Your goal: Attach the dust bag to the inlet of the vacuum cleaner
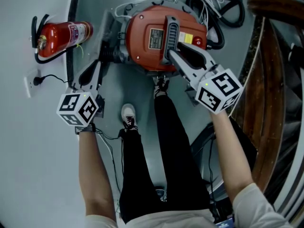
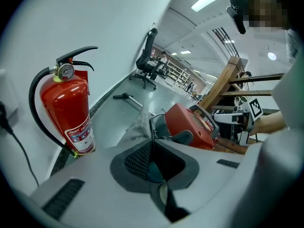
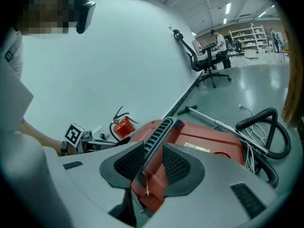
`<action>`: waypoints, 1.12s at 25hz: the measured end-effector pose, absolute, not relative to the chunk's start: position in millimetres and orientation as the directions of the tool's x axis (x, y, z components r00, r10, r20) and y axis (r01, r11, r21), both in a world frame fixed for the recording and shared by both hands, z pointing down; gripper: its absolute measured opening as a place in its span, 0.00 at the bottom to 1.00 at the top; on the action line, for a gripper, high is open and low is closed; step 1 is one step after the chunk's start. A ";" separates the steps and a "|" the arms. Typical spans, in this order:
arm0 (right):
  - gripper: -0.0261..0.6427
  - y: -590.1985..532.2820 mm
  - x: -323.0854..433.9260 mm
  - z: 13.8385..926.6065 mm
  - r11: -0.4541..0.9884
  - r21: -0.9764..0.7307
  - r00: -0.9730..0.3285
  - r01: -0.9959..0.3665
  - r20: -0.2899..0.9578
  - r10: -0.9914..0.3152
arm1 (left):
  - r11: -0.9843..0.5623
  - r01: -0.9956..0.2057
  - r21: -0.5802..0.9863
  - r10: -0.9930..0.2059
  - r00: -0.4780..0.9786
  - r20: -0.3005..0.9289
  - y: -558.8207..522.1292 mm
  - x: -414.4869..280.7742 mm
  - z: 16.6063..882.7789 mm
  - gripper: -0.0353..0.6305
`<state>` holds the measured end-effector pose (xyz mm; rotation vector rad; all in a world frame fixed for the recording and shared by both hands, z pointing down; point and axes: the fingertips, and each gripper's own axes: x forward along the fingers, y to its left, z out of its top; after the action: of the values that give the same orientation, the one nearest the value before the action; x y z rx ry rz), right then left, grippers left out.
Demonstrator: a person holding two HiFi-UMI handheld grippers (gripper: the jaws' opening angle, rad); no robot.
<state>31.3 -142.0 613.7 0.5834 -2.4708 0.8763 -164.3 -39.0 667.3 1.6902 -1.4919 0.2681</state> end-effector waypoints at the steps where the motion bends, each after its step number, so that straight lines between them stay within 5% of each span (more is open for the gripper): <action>1: 0.24 -141.9 31.2 613.6 0.708 -0.473 -0.807 -0.525 0.541 -0.237 | 0.069 -0.892 0.446 -0.714 0.267 0.647 -39.0 -163.9 667.3 0.08; 28: 0.24 -140.4 28.9 614.6 0.689 -0.497 -0.815 -0.528 0.526 -0.244 | 0.076 -0.838 0.541 -0.722 0.328 0.610 -37.5 -155.1 666.7 0.09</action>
<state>28.9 -140.4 614.6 0.5991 -2.4779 0.9160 -155.1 -37.5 666.7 1.6701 -1.4216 0.1578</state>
